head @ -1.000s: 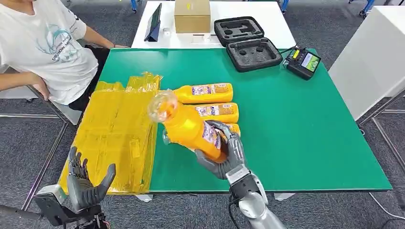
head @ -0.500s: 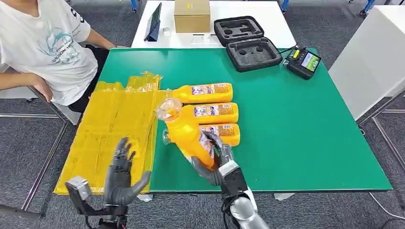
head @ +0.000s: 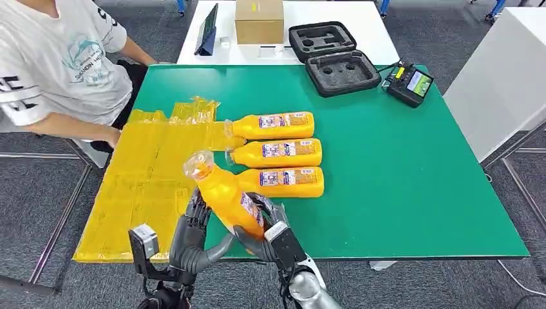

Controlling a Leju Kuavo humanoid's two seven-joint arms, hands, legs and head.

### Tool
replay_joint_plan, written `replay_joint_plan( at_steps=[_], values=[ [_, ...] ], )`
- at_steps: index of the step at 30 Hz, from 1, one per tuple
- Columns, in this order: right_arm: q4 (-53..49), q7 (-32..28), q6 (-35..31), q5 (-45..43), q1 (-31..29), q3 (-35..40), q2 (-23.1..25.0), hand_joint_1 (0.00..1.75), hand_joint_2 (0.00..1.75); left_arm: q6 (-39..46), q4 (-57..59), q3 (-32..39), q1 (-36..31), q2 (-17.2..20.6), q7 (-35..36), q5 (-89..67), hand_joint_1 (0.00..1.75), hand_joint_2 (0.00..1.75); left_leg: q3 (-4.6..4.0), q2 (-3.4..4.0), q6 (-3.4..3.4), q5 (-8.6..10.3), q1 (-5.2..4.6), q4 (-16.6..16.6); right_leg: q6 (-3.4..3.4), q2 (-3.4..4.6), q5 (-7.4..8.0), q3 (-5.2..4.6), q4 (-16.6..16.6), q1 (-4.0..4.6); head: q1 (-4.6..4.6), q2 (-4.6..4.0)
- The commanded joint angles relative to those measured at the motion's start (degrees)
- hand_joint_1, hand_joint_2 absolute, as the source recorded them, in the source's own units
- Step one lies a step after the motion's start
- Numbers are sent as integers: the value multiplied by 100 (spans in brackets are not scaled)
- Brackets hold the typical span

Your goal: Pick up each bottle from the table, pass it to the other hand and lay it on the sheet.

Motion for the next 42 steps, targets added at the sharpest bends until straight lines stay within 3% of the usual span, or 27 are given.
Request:
replay_joint_plan(
  at_steps=[1,13,17,20,25,31,32,33,34,42],
  values=[
    [501,198,118,85,-174,605,18,175,175,279,1538,250,-578,87,55,486,0,175,39,-6,-9,-6,3,-15,-7,1,-7,38,-13,2,2,0],
    [572,191,147,68,-202,605,8,175,175,221,1465,271,-527,83,79,581,0,175,20,-3,-6,-4,3,-8,-4,1,-5,20,-7,2,2,0],
    [981,197,224,259,-330,834,-29,175,175,-907,1249,361,-376,101,496,1960,0,175,14,3,-4,-3,0,-7,-3,7,-2,12,-5,0,0,0],
    [1264,173,241,423,-446,897,0,175,175,-1091,688,352,-208,167,425,2322,0,175,29,6,-9,-11,5,-7,-6,13,-7,28,-8,5,2,0],
    [1378,183,144,658,-517,910,4,175,175,-957,-160,695,-12,177,314,2299,0,175,8,3,-6,-5,7,-1,-4,5,-4,5,-3,5,2,0],
    [1371,258,-26,842,-588,934,51,175,175,-905,-117,571,-20,146,350,2130,0,175,14,-7,-5,-5,7,-2,-3,-5,-7,14,-5,7,2,0],
    [1363,275,-46,874,-595,931,71,175,175,-822,-56,517,-47,136,346,2041,35,175,5,-1,-4,-2,4,-2,-2,0,-3,3,-3,5,2,0],
    [1342,277,-29,878,-603,935,93,175,175,-829,3,459,-57,103,349,2036,140,175,16,-2,-6,-7,6,-2,-4,2,-7,14,-4,6,2,0],
    [1314,290,-78,939,-604,950,104,175,175,-817,53,376,-84,121,318,1928,175,175,12,-2,-5,-5,5,-2,-3,0,-6,10,-4,5,2,0],
    [1113,403,-29,984,-567,875,141,175,175,-288,150,53,-272,178,0,1079,175,175,6,-14,-5,-1,4,-2,-3,-11,-6,5,-3,4,2,0]
  ],
)
